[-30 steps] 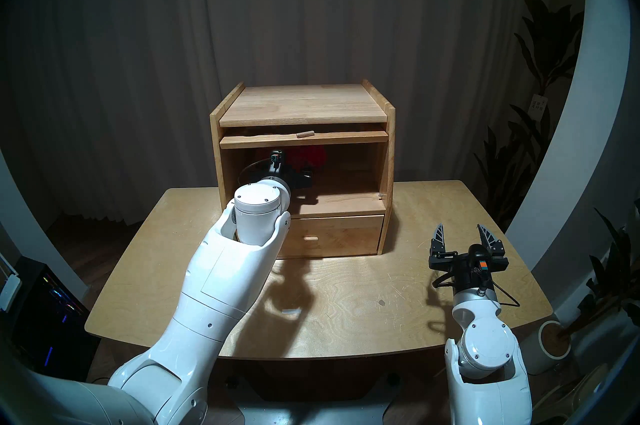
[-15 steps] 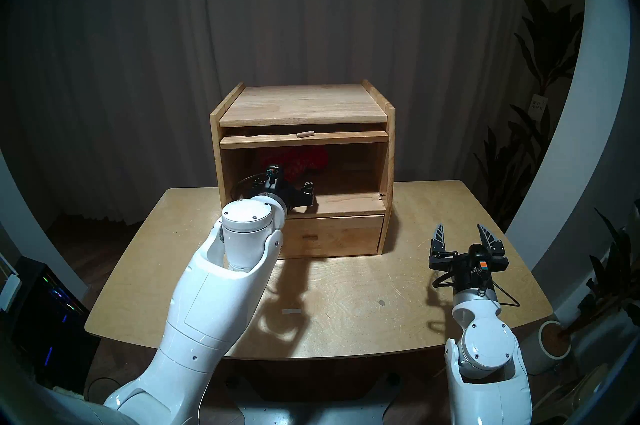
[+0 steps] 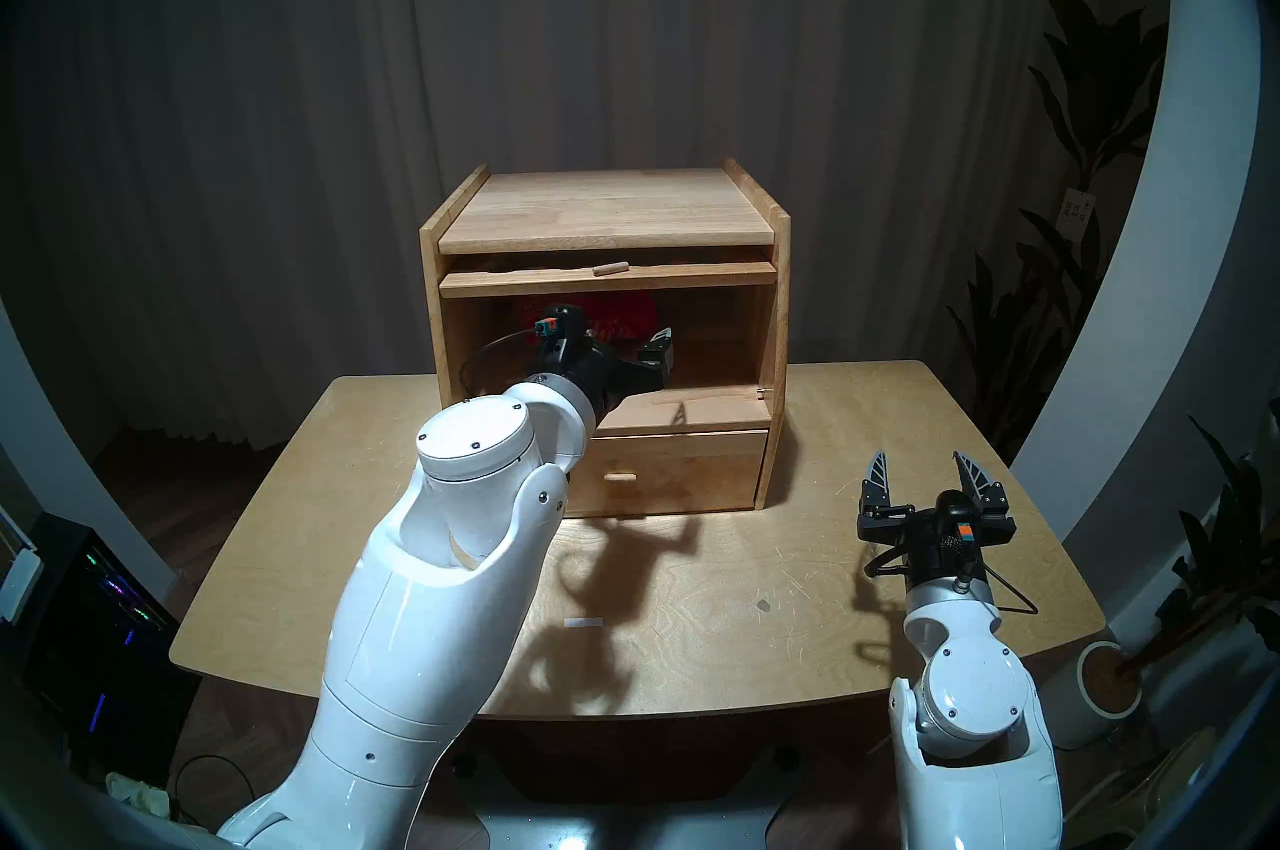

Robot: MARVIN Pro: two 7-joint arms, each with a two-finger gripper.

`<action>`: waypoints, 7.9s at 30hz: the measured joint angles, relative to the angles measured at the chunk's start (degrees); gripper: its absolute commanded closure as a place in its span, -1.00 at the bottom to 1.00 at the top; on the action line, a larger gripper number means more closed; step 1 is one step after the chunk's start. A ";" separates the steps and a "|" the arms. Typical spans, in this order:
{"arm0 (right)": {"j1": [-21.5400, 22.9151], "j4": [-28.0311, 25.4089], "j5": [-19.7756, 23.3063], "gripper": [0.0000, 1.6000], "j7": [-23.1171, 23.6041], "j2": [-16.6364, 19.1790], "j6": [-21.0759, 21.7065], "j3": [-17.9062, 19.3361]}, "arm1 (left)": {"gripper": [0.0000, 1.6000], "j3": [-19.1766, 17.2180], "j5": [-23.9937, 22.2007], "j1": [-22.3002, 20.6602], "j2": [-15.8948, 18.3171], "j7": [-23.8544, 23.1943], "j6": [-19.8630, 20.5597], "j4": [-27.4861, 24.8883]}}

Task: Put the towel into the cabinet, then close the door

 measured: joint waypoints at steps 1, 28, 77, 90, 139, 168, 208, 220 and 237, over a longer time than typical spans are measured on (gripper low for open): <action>0.01 0.06 0.00 -1.00 0.00 0.00 0.00 0.00 | -1.00 -0.03 -0.25 0.09 -0.01 -0.20 -0.09 -0.67; 1.12 0.59 -0.20 -1.00 0.21 0.11 -0.15 0.07 | -1.00 -10.63 -4.55 8.03 3.30 1.21 -5.22 -21.24; 19.13 -7.69 -46.18 -1.00 22.76 21.42 -8.94 -14.64 | -1.00 -38.91 3.07 32.93 9.46 6.24 -20.82 -19.18; 26.32 -5.43 -50.38 -1.00 22.43 18.74 -6.17 -18.68 | -1.00 -39.82 3.14 35.21 9.78 3.53 -26.24 -18.25; 46.93 16.61 -66.97 1.00 20.26 11.51 -5.18 -25.04 | -1.00 -41.69 1.03 38.75 10.11 -5.19 -47.55 -12.95; 41.50 10.07 -63.74 1.00 16.92 14.56 -15.06 -25.52 | -1.00 -42.07 -0.56 38.49 10.31 -7.15 -49.72 -11.83; 26.97 -1.45 -60.25 1.00 11.12 15.09 -18.66 -22.37 | -1.00 -42.45 -0.48 38.28 10.32 -8.78 -51.60 -11.05; 21.06 -6.36 -60.34 1.00 9.91 15.56 -19.43 -20.03 | -1.00 -42.52 -0.48 38.21 10.31 -9.08 -51.92 -10.89; 13.20 -11.70 -60.79 0.69 9.15 15.51 -19.62 -18.06 | -1.00 -42.60 -0.48 38.11 10.20 -9.44 -52.36 -10.72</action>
